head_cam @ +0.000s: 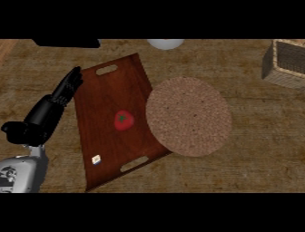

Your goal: Pick the squash from the placemat and place it in the basket

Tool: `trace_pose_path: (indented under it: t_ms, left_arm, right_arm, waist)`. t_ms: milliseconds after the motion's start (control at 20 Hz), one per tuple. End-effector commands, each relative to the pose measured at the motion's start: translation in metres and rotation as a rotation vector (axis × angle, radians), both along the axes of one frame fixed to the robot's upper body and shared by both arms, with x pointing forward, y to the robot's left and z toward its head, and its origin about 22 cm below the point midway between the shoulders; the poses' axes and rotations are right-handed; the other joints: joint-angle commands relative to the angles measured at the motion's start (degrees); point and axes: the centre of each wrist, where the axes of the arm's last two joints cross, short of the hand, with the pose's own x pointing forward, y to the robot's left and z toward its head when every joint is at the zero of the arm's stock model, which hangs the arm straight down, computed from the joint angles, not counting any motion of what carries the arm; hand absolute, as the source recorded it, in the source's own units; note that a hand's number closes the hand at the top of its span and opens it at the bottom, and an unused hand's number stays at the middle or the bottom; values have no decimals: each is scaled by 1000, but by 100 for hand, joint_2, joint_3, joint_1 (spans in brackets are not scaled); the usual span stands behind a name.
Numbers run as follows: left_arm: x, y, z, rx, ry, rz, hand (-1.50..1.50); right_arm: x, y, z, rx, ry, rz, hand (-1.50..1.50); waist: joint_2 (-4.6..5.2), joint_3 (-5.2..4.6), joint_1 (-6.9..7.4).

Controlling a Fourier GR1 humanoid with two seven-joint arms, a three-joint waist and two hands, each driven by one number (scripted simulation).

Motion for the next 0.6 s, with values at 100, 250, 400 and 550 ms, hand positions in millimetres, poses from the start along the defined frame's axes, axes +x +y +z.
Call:
trace_pose_path:
  t_ms: [100, 250, 400, 550]
  left_arm:
    - [-4, -10, -3, -4, 1, -1, 0]
    - [-1, 8, -2, 2, -8, -1, 0]
    - [0, -5, -2, 7, -2, 15, 0]
    - [-5, -7, -15, -6, 12, 7, 0]
  right_arm:
    - [-7, -12, 20, 77, -93, 76, -150]
    - [-10, -17, 29, 162, -134, 51, -150]
    - [-19, -28, 40, 280, -186, 36, -150]
    - [-33, -46, 41, 335, -133, 45, -150]
  waist:
    - [-1, 0, 2]
    - [13, -1, 24]
    - [-12, -1, -40]
    - [-4, -2, -45]
